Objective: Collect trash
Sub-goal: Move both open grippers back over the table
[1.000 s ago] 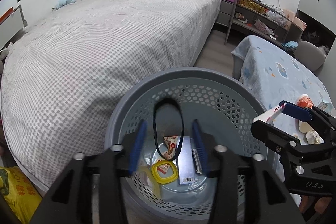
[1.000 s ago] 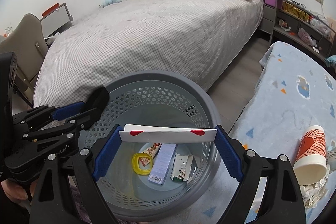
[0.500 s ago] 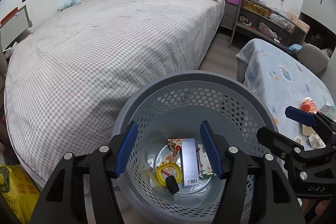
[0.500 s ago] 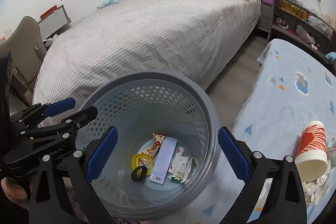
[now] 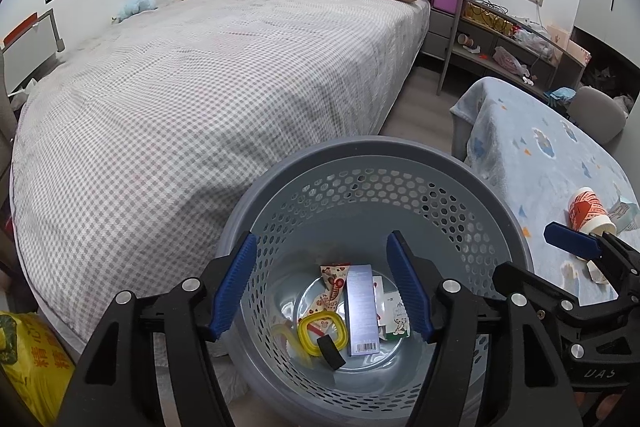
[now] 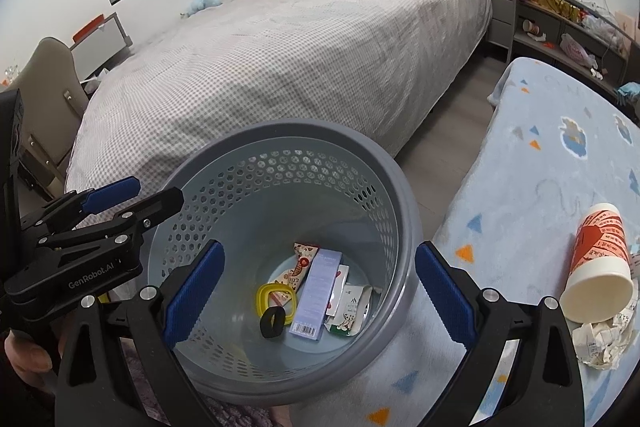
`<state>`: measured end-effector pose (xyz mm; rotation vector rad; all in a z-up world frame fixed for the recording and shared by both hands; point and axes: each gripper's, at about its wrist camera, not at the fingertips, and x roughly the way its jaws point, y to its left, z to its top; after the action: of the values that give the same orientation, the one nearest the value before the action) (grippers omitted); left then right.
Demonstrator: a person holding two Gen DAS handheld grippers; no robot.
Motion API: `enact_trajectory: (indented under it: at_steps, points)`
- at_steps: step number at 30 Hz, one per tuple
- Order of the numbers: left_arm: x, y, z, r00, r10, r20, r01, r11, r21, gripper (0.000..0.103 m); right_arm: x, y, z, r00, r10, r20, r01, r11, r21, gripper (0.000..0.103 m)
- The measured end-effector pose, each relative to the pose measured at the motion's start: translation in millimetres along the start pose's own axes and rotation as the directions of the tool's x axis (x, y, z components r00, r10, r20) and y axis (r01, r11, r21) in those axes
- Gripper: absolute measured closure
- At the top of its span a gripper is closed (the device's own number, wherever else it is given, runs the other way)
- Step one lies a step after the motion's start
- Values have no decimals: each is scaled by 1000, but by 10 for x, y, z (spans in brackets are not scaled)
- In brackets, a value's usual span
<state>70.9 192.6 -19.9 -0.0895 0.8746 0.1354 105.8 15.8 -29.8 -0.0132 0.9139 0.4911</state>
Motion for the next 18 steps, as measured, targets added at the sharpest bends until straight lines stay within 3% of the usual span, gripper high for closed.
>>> enact_trajectory:
  at_steps: [10,18]
  points:
    - [-98,-13,-19,999,18,26,-19,1000,5,33,-160,-113,-176,1000,-14,-3,14,999,43,8]
    - [-195,-235,-10,998,33,51,-36,997,69,32,-417,-375,-435,998,-62,-10,62,994,84,7]
